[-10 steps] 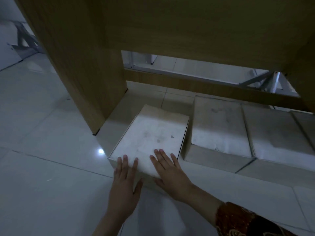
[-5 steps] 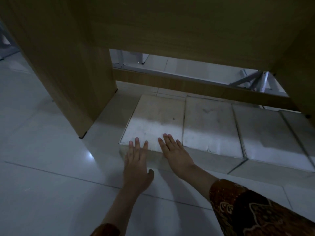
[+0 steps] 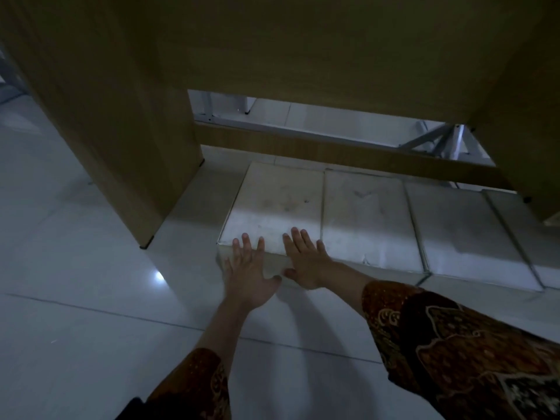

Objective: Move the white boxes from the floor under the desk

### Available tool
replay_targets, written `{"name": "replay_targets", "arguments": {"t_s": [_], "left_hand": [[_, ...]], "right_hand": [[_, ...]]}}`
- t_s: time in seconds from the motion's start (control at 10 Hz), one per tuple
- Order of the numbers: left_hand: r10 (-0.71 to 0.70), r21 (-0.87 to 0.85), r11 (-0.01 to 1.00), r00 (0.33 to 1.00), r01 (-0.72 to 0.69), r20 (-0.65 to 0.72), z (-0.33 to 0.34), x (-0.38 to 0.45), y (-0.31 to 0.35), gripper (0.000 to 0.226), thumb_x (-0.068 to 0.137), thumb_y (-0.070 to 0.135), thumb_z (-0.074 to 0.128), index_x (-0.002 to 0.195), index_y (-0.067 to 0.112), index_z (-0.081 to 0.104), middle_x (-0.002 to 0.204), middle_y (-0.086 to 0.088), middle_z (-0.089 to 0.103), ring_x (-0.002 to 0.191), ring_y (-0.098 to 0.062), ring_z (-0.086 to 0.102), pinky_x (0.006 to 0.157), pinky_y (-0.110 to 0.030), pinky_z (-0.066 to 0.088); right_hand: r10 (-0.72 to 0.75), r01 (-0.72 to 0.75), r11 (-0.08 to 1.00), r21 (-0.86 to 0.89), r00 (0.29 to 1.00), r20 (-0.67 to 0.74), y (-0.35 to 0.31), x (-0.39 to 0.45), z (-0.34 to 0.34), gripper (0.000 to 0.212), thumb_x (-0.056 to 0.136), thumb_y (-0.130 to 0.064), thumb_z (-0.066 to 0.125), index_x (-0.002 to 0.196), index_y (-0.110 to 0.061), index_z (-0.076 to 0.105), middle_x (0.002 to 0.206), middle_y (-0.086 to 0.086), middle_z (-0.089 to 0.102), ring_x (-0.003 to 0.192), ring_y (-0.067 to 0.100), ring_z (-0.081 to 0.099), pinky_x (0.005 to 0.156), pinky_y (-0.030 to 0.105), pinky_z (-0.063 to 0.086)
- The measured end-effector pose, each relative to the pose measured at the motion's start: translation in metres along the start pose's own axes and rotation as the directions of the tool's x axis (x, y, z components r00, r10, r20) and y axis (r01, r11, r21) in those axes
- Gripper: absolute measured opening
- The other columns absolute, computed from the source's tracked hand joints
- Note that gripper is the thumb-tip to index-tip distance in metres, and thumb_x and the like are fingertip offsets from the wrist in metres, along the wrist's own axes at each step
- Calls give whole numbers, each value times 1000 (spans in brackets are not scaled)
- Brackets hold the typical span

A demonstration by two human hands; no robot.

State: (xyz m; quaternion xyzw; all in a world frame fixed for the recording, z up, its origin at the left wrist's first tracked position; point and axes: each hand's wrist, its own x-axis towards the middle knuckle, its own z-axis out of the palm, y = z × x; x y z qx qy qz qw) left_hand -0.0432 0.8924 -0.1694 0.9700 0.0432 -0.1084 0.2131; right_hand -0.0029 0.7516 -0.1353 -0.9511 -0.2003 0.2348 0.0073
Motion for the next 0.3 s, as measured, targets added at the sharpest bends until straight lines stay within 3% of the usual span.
{"name": "replay_targets", "arguments": {"t_s": [0.2, 0.3], "left_hand": [[112, 10, 994, 973, -112, -200, -40, -33, 22, 80, 88, 45, 49, 151, 26, 4, 161, -10, 4, 148, -29, -7, 118, -48, 0], [165, 48, 986, 945, -157, -282, -71, -55, 47, 76, 86, 48, 52, 149, 22, 19, 155, -10, 28, 147, -29, 12, 118, -45, 11]], "right_hand": [[23, -8, 991, 132, 993, -114, -5, -42, -31, 74, 97, -35, 41, 151, -17, -6, 160, 11, -14, 148, 27, -11, 118, 48, -2], [35, -8, 991, 131, 977, -209, 7, -75, -52, 72, 96, -36, 43, 152, -18, 1, 161, 10, -6, 148, 27, -2, 118, 48, 2]]}}
